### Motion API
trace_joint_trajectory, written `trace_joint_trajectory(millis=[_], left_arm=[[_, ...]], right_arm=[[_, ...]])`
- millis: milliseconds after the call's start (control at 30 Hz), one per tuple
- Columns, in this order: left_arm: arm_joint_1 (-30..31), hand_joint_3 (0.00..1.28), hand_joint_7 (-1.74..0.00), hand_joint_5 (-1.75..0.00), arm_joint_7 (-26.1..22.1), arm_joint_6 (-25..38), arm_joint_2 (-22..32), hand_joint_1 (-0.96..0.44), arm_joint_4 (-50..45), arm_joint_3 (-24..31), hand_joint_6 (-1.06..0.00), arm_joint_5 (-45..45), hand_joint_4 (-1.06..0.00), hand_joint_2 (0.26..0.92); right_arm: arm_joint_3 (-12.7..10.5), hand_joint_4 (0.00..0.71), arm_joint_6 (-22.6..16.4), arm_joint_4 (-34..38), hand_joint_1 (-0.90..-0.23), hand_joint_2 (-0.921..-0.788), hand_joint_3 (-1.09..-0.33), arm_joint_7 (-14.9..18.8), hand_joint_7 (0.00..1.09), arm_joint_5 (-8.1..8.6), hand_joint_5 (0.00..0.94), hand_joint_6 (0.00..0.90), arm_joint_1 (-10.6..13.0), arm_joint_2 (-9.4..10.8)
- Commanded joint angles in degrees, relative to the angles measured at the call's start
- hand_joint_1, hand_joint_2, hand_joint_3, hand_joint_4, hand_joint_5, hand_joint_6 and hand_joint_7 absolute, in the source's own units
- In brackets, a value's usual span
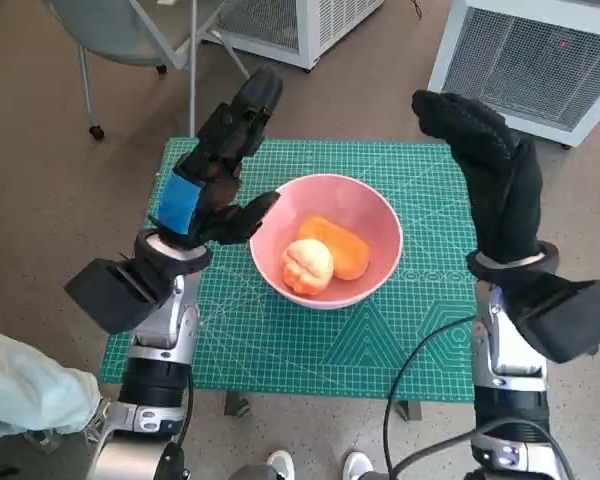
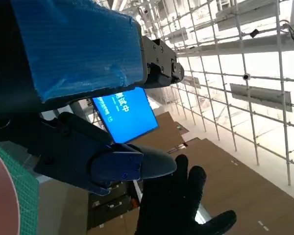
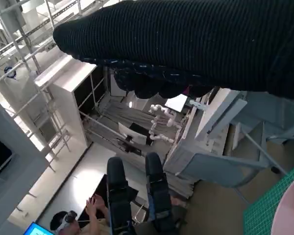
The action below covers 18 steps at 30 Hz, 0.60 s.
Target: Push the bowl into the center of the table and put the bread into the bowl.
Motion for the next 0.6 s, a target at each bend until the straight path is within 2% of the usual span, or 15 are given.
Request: trace_joint_trajectory(millis=[33, 600], left_arm=[[0.31, 0.45, 0.00, 0.00, -0.36, -0.90, -0.45, -0.69, 0.50, 0.24, -0.22, 0.17, -0.11, 0.921], [0.25, 0.45, 0.00, 0.00, -0.81, 0.19, -0.52, -0.69, -0.18, 0.52, -0.22, -0.35, -0.11, 0.921]], right_arm=[[0.09, 0.141, 1.23, -0.13, -0.690, -0.921, -0.775, -0.35, 0.49, -0.01, 0.000, -0.001, 0.68, -0.47], [0.52, 0.137, 1.15, -0.09, -0.686, -0.921, -0.776, -1.13, 0.49, -0.78, 0.000, -0.001, 0.88, -0.02]])
